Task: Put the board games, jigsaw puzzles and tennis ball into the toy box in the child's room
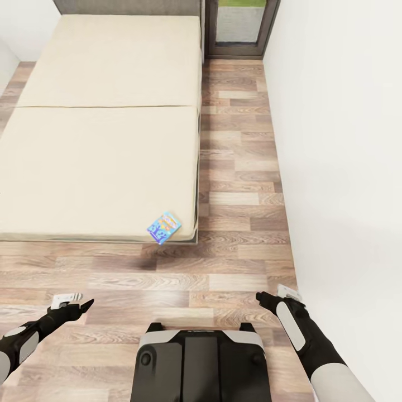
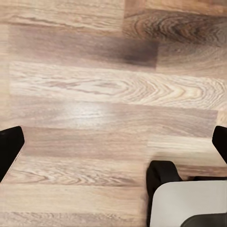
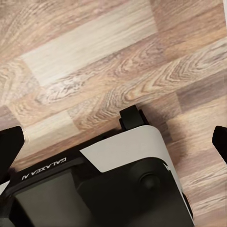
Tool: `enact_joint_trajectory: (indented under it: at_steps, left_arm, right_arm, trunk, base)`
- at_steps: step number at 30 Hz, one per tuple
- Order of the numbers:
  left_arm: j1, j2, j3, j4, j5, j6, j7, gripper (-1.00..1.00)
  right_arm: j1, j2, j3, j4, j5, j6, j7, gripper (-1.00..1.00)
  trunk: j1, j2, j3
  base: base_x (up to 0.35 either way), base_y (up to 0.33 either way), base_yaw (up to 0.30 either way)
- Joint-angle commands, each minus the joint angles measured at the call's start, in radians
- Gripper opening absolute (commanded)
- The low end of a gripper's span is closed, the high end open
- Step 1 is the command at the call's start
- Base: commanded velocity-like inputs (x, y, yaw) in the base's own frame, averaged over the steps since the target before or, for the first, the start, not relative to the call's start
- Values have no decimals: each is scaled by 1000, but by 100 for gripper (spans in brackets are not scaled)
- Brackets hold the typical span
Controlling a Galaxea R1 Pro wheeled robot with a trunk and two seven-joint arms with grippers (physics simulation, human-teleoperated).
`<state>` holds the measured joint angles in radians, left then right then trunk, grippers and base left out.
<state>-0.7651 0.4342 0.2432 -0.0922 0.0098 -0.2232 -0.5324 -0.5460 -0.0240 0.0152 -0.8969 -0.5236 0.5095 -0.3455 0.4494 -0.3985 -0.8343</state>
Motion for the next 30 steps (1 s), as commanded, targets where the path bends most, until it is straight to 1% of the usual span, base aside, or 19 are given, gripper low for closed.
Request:
enact_joint_trajectory:
  at_steps: [1,6,16,24,30]
  left_arm:
    - [-1,0,2,2,1,-2,-4,100]
    - [0,0,1,2,1,-4,-6,100]
    - [0,-1,1,2,0,-4,-1,100]
    - [0,-2,1,2,0,-4,0,100]
    - [0,-2,1,2,-1,-5,0,100]
  right_arm:
    - [0,-1,2,-2,-10,3,-9,100]
    - [0,-1,2,-2,-10,3,-9,100]
    - [0,-1,2,-2,-10,3,-9,100]
    - [0,-1,2,-2,-11,3,-9,100]
    - [0,-1,2,-2,-12,3,-9,100]
  trunk:
    - [1,-2,1]
    - [1,-2,9]
    - [1,-2,24]
    - [1,-2,37]
    - [1,-2,47]
  base:
    - [0,218,0]
    - [0,174,0]
    - [0,23,0]
    - [-42,99,0]
    - [-9,22,0]
